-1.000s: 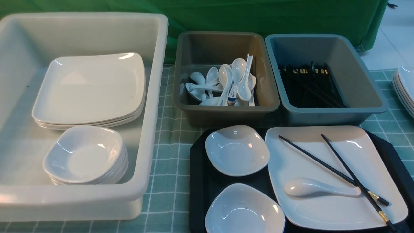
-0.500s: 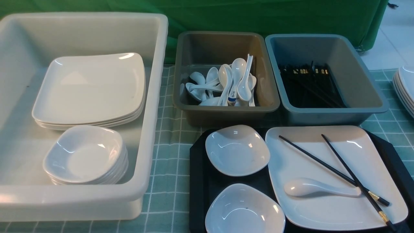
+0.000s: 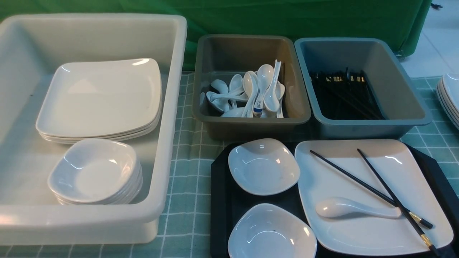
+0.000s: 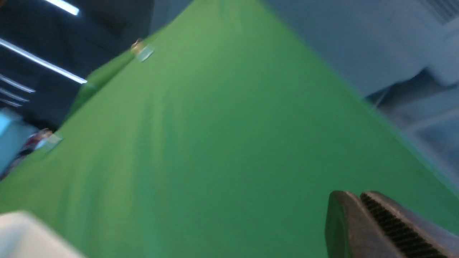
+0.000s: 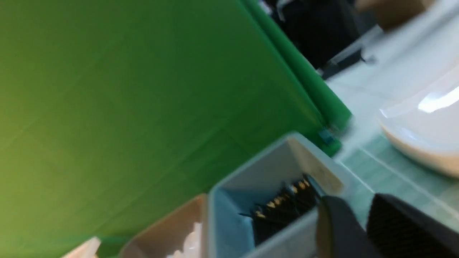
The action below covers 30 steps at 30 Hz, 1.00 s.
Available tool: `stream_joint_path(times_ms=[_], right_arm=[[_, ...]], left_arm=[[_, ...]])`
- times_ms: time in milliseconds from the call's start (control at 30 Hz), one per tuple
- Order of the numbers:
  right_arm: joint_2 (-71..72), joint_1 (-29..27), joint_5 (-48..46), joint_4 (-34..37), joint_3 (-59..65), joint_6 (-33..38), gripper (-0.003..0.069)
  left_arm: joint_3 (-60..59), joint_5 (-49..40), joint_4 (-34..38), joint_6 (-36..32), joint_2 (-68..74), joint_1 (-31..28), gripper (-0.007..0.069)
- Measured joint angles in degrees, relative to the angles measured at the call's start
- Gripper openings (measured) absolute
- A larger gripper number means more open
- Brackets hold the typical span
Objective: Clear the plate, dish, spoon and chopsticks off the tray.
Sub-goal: Use the right arm to grab a pair of chopsticks from the plate
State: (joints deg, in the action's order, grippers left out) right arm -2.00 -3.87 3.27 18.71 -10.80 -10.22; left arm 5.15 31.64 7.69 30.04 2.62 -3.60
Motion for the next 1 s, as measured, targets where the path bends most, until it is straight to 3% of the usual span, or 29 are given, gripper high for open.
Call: stream_joint_path(times_ms=[33, 100, 133, 200, 300, 400, 433, 467, 667, 733, 800, 867, 967, 1000], right_arm=[[-3.3, 0.7, -7.2, 0.0, -7.4, 4.5, 0.0054], [-10.2, 1.6, -17.8, -0.3, -16.1, 9.1, 0.0034], [-17.1, 2.2, -29.6, -1.0, -23.5, 12.3, 0.0029], [-25.7, 3.1, -41.2, -2.1, -32.1, 16.2, 0.0026], [-40.0, 3.7, -57.1, -3.5, -41.7, 20.7, 0.0026], [-51.1, 3.8, -63.5, -5.0, -46.4, 24.7, 0.0024], [-51.7, 3.8, -63.6, -5.0, -46.6, 25.0, 0.0024], [-56.3, 3.8, -63.9, -5.4, -47.4, 27.2, 0.0023], [-67.6, 6.8, -59.3, -6.4, -47.7, 32.2, 0.0044], [-71.5, 8.9, -56.4, -7.3, -47.7, 32.3, 0.0103], [-76.9, 11.8, -51.1, -10.7, -47.8, 32.4, 0.0254], [-79.4, 12.7, -48.6, -12.8, -47.8, 32.1, 0.0332], [-86.7, 14.1, -41.7, -17.5, -47.9, 29.2, 0.0494], [-88.6, 14.2, -40.4, -18.1, -48.1, 28.8, 0.0510]], left_arm=[[5.6, -7.7, -4.0, 3.1, 1.8, 0.0, 0.0017], [18.2, -24.5, -11.0, 8.7, 6.9, 0.0, 0.0017], [24.9, -35.1, -13.3, 8.2, 11.4, 0.0, 0.0017], [33.0, -50.6, -14.2, 1.5, 16.5, 0.1, 0.0017], [44.7, -72.6, -10.7, -13.8, 28.2, 0.1, 0.0017], [49.4, -89.4, -4.2, -25.0, 39.5, 0.1, 0.0017], [49.5, -90.1, -3.6, -26.3, 40.2, 0.1, 0.0017], [49.3, -94.6, 1.4, -30.8, 45.6, 0.1, 0.0017], [46.6, -94.2, 14.2, -42.1, 53.0, 0.7, 0.0004], [46.0, -92.9, 15.4, -43.5, 53.4, 2.3, 0.0001], [45.7, -91.9, 15.2, -43.4, 53.5, 6.9, 0.0000], [45.6, -91.5, 14.7, -42.9, 53.5, 9.2, 0.0000], [45.4, -90.7, 10.2, -38.3, 53.5, 18.1, 0.0000], [45.3, -90.5, 8.1, -36.1, 53.5, 20.6, 0.0000]])
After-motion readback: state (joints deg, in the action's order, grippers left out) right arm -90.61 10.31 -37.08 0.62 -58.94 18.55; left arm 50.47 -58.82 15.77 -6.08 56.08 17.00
